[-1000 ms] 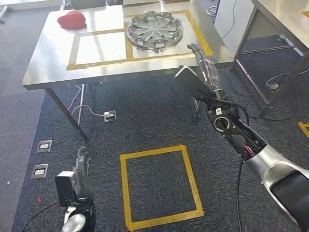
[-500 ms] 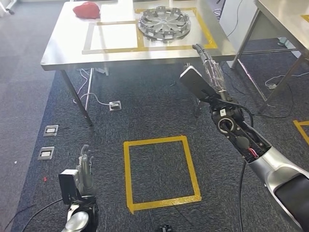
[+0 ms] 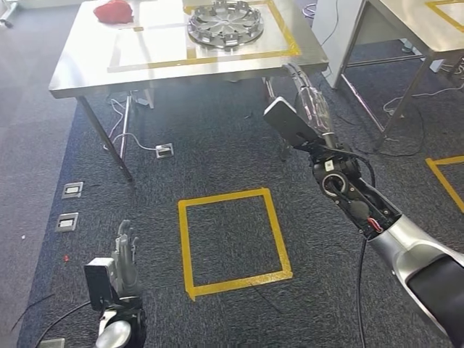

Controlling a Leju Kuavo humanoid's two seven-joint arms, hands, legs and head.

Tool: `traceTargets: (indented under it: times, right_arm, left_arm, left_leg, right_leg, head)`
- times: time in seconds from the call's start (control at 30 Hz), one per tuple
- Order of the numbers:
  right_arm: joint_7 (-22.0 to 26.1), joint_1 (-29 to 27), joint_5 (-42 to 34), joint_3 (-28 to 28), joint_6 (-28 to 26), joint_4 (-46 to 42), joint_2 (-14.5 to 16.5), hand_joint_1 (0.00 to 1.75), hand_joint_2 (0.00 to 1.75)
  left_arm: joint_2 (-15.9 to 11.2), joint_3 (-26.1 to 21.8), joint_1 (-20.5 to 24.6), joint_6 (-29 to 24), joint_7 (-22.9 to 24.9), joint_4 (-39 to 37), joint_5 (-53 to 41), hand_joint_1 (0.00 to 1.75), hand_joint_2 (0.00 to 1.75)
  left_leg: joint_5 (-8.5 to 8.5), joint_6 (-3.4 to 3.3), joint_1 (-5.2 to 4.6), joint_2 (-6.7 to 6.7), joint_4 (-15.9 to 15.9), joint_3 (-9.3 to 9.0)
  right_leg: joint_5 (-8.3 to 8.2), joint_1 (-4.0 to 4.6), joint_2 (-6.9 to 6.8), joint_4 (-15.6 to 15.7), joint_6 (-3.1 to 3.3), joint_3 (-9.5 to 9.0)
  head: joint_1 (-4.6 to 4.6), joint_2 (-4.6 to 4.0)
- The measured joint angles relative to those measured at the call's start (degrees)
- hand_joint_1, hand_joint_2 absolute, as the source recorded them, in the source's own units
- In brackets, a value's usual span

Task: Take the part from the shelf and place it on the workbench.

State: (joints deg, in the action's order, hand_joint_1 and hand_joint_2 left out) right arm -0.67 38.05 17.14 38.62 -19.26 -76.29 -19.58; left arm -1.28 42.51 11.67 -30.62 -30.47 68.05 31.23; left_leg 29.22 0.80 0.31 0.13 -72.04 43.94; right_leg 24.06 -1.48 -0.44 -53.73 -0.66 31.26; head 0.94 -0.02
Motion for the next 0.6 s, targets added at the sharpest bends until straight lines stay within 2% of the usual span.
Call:
traceTargets:
  times: [0.03,0.07,0.1,0.13,0.17,0.2,0.3,0.33,0.37,0.43,0.47,0.5,0.57,0.6]
  right_arm:
    - [0.0,-0.1,0.0,0.0,0.0,0.0,0.0,0.00,0.00]
    - [0.0,-0.2,0.0,0.0,0.0,0.0,0.0,0.00,0.00]
    - [0.0,-0.3,0.0,0.0,0.0,0.0,0.0,0.00,0.00]
    - [0.0,-0.3,0.0,0.0,0.0,0.0,0.0,0.00,0.00]
    - [0.0,-0.3,0.0,-0.1,0.0,0.0,0.0,0.00,0.00]
    - [0.0,-0.2,0.0,-0.1,-0.1,0.0,0.0,0.00,0.00]
    - [0.1,-0.1,0.0,-0.1,-0.1,0.0,0.0,0.00,0.00]
    - [0.1,-0.1,0.0,-0.1,-0.1,0.0,0.0,0.00,0.00]
    - [0.1,-0.1,0.0,-0.1,-0.1,0.0,0.0,0.00,0.00]
    - [0.1,-0.1,0.0,-0.2,-0.1,0.0,0.0,0.00,0.00]
    - [0.1,-0.1,0.0,-0.2,-0.1,0.0,0.0,0.00,0.00]
    - [0.1,-0.1,0.0,-0.2,-0.1,0.0,0.0,0.00,0.00]
    - [0.1,-0.1,0.0,-0.2,-0.1,0.0,0.0,0.00,0.00]
    - [0.1,-0.1,0.0,-0.2,-0.1,0.0,0.0,0.00,0.00]
  left_arm:
    - [0.0,0.0,0.0,0.0,0.0,0.0,0.0,0.00,0.00]
    - [-0.1,0.0,-0.1,0.0,0.0,0.0,0.0,0.00,0.00]
    - [-0.1,0.0,-0.1,0.0,0.0,0.0,0.0,0.00,0.00]
    - [-0.1,0.0,0.0,0.0,0.0,0.0,0.0,0.00,0.00]
    - [-0.1,0.0,0.0,0.0,0.0,0.0,0.0,0.00,0.00]
    - [0.0,0.0,0.1,0.0,0.0,0.0,0.0,0.00,0.00]
    - [0.0,0.0,0.0,0.0,-0.1,0.0,0.0,0.00,0.00]
    - [0.0,0.0,0.0,0.0,-0.1,0.0,0.0,0.00,0.00]
    - [0.0,0.0,0.0,0.0,-0.1,0.0,0.0,0.00,0.00]
    - [0.1,0.0,0.0,0.0,-0.1,0.0,0.0,0.00,0.00]
    - [0.1,0.0,0.0,0.0,0.0,0.0,0.0,0.00,0.00]
    - [0.1,0.0,-0.1,0.0,0.0,0.0,0.0,0.00,0.00]
    - [0.1,0.0,-0.1,0.0,0.0,0.0,0.0,0.00,0.00]
    - [0.1,0.0,-0.1,0.0,-0.1,0.0,0.0,0.00,0.00]
  left_leg:
    - [-0.97,0.09,0.12,0.01,-0.5,-0.73]
    - [-2.41,0.10,0.23,0.02,1.5,-2.70]
    - [-3.55,0.05,0.32,0.02,5.5,-5.79]
    - [-3.93,-0.10,0.33,-0.01,10.3,-9.11]
    - [-3.98,-0.37,0.27,-0.11,14.1,-11.61]
    - [-3.69,-0.66,0.19,-0.21,16.6,-13.09]
    - [-3.82,-1.90,0.00,-0.33,17.7,-13.16]
    - [-3.97,-2.16,-0.06,-0.33,17.8,-13.00]
    - [-4.13,-2.21,-0.06,-0.34,18.0,-12.86]
    - [-4.23,-2.04,-0.21,-0.42,18.1,-12.66]
    - [-4.32,-2.02,-0.22,-0.44,18.1,-12.65]
    - [-4.35,-2.11,-0.25,-0.45,18.1,-12.67]
    - [-4.36,-2.12,-0.26,-0.45,18.1,-12.68]
    - [-4.40,-2.15,-0.27,-0.45,18.2,-12.69]
  right_leg:
    - [-0.52,-0.04,0.01,0.0,-0.16,0.66]
    - [-0.95,-0.10,0.01,0.0,-0.37,1.20]
    - [-1.31,-0.16,0.02,-0.1,-0.62,1.55]
    - [-1.61,-0.13,0.03,-0.1,-0.94,1.86]
    - [-1.90,-0.10,0.03,-0.1,-1.28,2.02]
    - [-2.16,-0.02,0.02,-0.1,-1.64,2.10]
    - [-2.63,-0.10,0.03,-0.2,-2.69,2.29]
    - [-1.92,-0.11,0.04,-0.6,-2.80,2.59]
    - [-0.13,-0.01,0.08,-0.7,-2.06,2.72]
    - [3.86,0.30,0.23,-1.2,0.36,2.82]
    - [5.12,0.37,0.29,-1.1,1.46,2.64]
    - [5.38,0.38,0.33,-1.2,1.81,2.64]
    - [5.42,0.39,0.34,-1.2,1.90,2.68]
    - [5.48,0.43,0.35,-1.2,2.19,2.69]
  head:
    - [-0.14,0.00]
    - [-0.23,0.00]
    - [-0.31,0.00]
    - [-0.39,0.00]
    - [-0.37,0.00]
    - [-0.28,0.00]
    - [0.06,0.00]
    - [0.17,0.00]
    - [0.43,0.00]
    - [0.99,0.00]
    - [1.19,0.00]
    - [1.24,0.00]
    - [1.24,0.00]
    - [1.19,0.00]
